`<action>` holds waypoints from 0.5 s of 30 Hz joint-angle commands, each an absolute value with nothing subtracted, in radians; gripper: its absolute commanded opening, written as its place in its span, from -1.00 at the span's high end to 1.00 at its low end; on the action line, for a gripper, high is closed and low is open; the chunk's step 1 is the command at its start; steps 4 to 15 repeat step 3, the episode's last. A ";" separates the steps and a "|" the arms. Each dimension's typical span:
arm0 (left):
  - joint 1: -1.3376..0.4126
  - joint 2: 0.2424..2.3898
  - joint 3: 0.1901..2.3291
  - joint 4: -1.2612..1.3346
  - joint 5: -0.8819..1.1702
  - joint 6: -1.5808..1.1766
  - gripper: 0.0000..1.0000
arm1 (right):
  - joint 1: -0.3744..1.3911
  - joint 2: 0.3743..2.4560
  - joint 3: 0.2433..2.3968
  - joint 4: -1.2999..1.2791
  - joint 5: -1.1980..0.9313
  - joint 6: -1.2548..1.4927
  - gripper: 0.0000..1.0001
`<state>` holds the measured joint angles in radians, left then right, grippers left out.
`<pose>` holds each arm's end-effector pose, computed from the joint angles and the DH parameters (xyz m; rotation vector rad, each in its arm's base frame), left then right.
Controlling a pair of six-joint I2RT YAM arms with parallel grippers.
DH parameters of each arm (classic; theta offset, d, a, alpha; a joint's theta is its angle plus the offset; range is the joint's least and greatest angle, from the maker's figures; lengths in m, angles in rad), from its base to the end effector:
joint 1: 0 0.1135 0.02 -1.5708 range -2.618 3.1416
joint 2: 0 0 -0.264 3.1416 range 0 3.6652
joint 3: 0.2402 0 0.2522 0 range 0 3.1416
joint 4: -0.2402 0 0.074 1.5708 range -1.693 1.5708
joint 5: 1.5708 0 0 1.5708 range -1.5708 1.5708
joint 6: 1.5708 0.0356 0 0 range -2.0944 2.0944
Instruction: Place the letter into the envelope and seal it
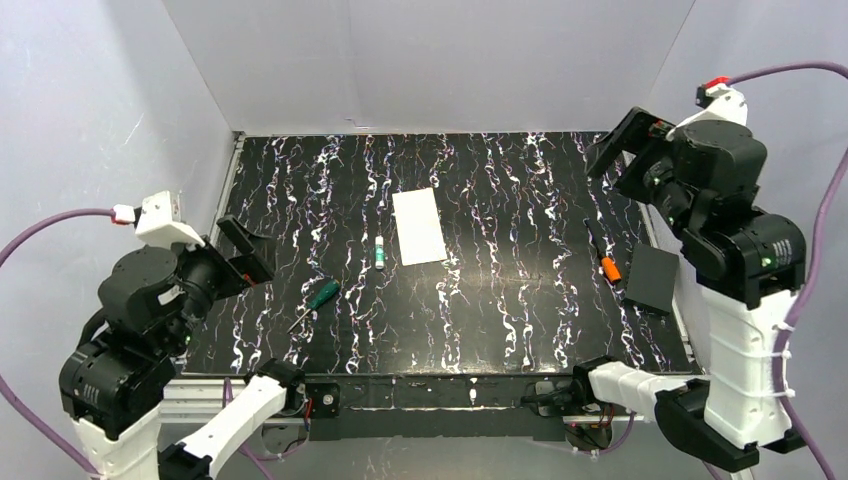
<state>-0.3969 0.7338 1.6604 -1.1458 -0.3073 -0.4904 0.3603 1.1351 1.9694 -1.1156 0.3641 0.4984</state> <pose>0.0304 -0.0011 0.4987 -0.3040 1.7681 -0.3637 0.1277 0.0346 0.5448 0.3777 1.8022 0.2656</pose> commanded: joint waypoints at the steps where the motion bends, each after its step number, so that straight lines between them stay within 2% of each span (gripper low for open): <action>1: -0.402 0.710 1.672 -1.222 -0.397 -0.476 -0.97 | 0.357 1.104 1.987 -1.151 0.364 0.549 -0.97; 15: -0.402 0.703 1.672 -1.232 -0.415 -0.474 -0.97 | 0.357 1.095 1.977 -1.155 0.355 0.561 -0.97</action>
